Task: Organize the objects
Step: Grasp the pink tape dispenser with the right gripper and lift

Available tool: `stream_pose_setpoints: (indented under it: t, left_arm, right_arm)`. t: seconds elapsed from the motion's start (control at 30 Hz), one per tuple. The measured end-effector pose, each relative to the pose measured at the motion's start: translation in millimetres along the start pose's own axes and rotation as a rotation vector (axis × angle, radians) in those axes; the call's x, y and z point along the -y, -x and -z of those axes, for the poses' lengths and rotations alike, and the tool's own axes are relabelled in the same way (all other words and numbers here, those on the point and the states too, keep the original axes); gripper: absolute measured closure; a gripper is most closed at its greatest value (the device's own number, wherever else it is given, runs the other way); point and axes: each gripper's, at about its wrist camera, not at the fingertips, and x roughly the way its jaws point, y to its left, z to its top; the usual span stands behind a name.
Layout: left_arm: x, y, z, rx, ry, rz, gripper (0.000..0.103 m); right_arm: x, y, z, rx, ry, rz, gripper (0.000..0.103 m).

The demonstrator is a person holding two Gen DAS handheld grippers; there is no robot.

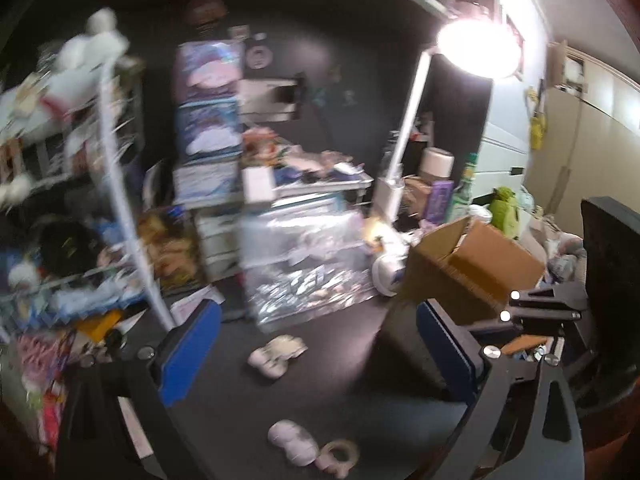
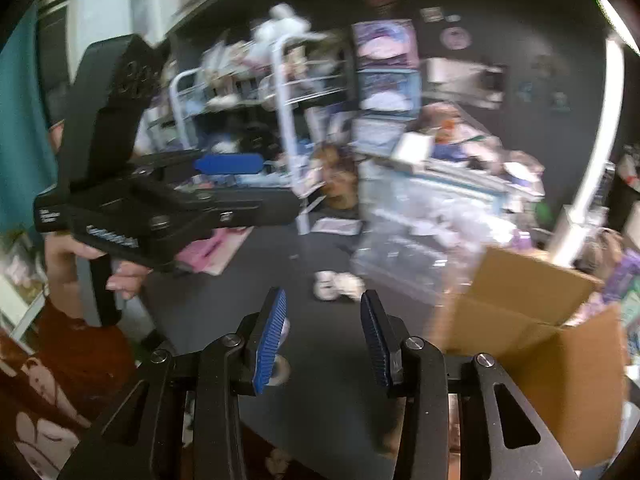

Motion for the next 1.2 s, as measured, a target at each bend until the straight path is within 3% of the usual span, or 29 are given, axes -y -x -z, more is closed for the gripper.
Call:
stream_pose_setpoints:
  t: [0.27, 0.43, 0.57, 0.77, 0.87, 1.0, 1.2]
  left_arm:
    - [-46, 7, 59, -0.056, 0.055, -0.042, 0.005]
    - [-61, 6, 86, -0.094, 0.085, -0.048, 0.005]
    - [-66, 4, 97, -0.112, 0.101, -0.042, 0.005]
    - [-61, 0, 100, -0.132, 0.099, -0.034, 0.005]
    - [-57, -4, 101, -0.151, 0.091, -0.032, 0.005]
    - [-50, -8, 100, -0.174, 0.079, -0.025, 0.005]
    - [-33, -15, 92, -0.197, 0.064, 0.066, 0.006]
  right_arm:
    - [-42, -68, 39, -0.105, 0.014, -0.063, 0.063]
    - [-45, -109, 74, -0.192, -0.015, -0.009, 0.053]
    - [-42, -130, 90, -0.238, -0.019, 0.031, 0.053]
    - [-42, -139, 94, -0.255, 0.023, 0.086, 0.054]
    - [-42, -142, 95, -0.260, 0.035, 0.082, 0.064]
    - [-45, -141, 96, -0.251, 0.071, 0.105, 0.069]
    - [-41, -122, 87, -0.193, 0.087, 0.091, 0.070]
